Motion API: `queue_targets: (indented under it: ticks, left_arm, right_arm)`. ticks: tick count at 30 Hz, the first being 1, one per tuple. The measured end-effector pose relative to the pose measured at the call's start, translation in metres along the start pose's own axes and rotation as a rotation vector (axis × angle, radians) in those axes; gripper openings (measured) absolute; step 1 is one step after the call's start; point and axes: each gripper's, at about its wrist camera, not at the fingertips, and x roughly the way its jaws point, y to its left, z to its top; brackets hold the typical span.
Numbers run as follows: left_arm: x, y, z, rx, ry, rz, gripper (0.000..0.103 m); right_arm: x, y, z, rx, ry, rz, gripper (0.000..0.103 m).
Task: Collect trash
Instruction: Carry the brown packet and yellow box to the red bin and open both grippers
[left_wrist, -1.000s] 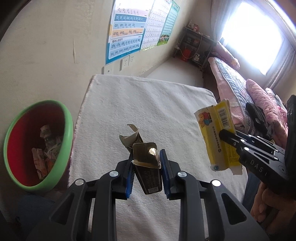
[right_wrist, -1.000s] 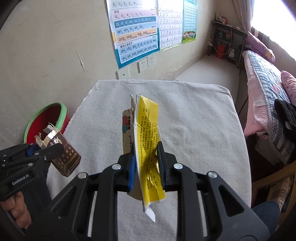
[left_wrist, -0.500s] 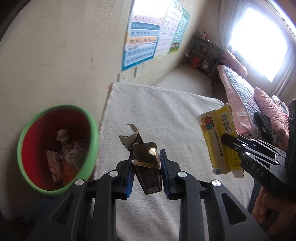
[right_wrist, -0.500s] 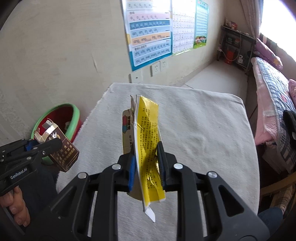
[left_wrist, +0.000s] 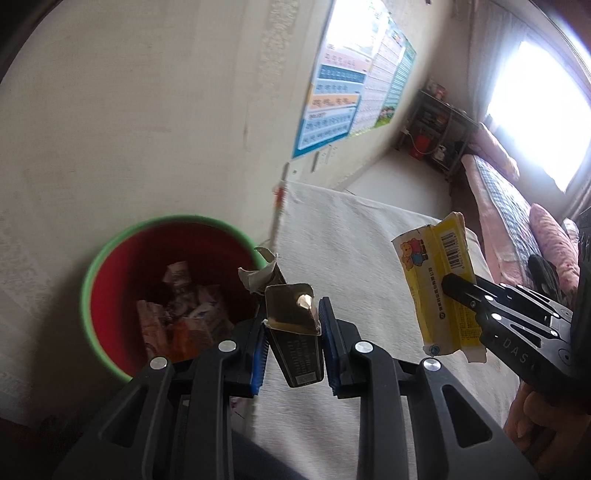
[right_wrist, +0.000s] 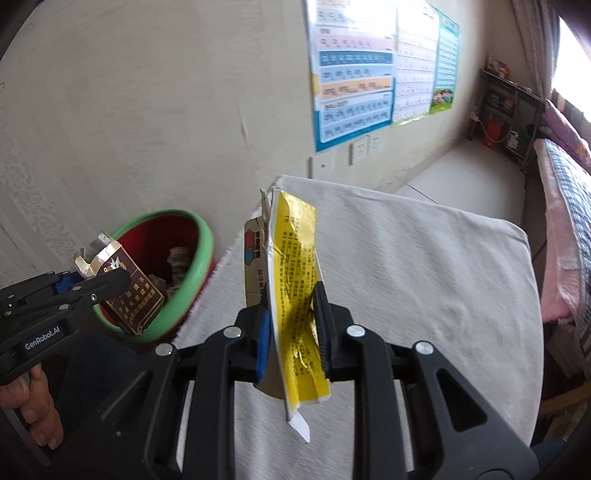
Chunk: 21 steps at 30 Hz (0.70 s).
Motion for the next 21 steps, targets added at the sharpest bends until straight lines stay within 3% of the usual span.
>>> queue_targets:
  ticks: [21]
  left_arm:
    - [-0.031,0.106,0.001,-0.150,-0.050,0.136,0.023]
  right_arm:
    - [0.040,0.099,0.029,-0.122,0.012,0.122,0.021]
